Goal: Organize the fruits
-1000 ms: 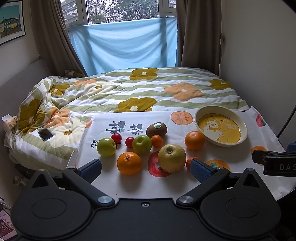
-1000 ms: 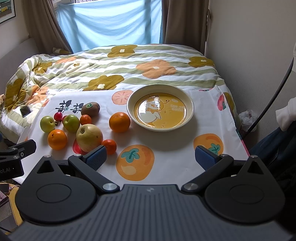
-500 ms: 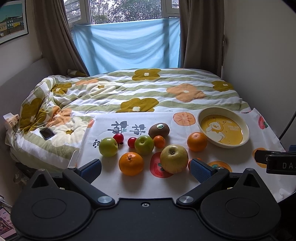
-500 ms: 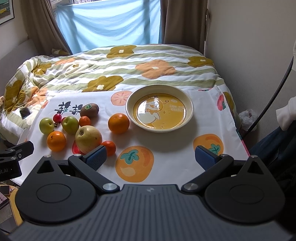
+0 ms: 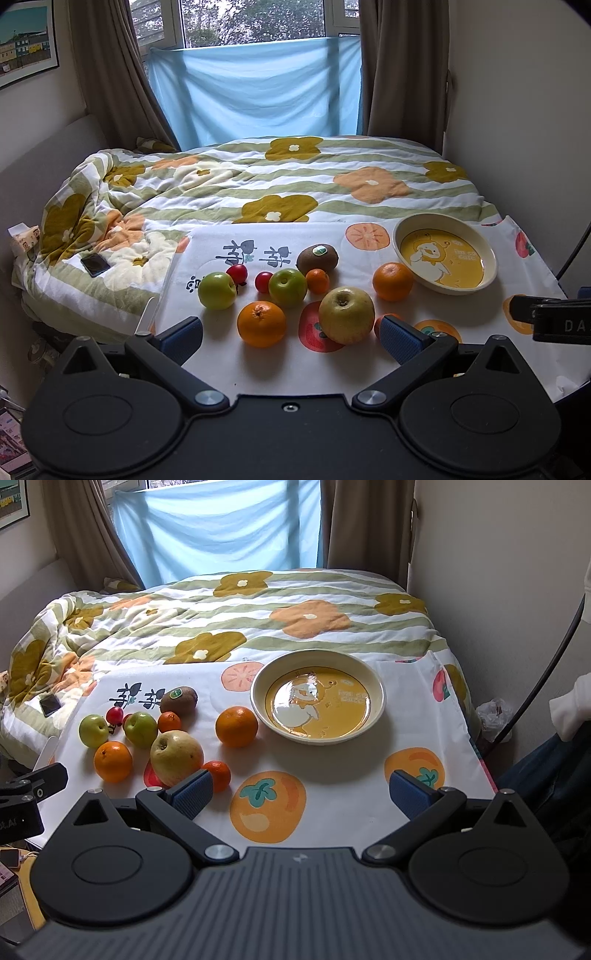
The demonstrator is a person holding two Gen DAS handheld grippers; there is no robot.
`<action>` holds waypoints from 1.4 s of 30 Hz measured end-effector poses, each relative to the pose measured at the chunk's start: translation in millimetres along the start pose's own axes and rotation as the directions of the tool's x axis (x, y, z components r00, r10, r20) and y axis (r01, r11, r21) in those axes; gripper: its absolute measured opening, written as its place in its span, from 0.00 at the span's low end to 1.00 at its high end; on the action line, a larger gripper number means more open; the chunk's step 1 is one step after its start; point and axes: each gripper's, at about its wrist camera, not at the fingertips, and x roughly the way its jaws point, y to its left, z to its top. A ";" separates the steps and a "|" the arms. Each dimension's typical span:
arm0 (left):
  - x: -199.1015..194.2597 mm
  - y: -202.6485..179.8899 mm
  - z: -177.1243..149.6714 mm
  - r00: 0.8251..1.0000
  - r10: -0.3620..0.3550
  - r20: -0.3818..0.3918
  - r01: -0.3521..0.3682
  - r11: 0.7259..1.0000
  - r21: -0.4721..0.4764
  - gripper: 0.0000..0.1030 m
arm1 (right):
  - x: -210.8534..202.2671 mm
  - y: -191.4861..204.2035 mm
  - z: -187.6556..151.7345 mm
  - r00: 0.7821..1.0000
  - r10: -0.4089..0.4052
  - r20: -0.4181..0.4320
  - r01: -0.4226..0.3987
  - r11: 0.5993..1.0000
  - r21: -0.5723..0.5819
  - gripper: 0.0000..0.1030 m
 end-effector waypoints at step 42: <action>178.2 55.8 -30.9 0.972 -0.170 -0.162 0.210 0.938 0.276 0.88 | 151.1 114.7 -14.2 0.949 0.300 -0.098 -0.308 0.814 -0.492 1.00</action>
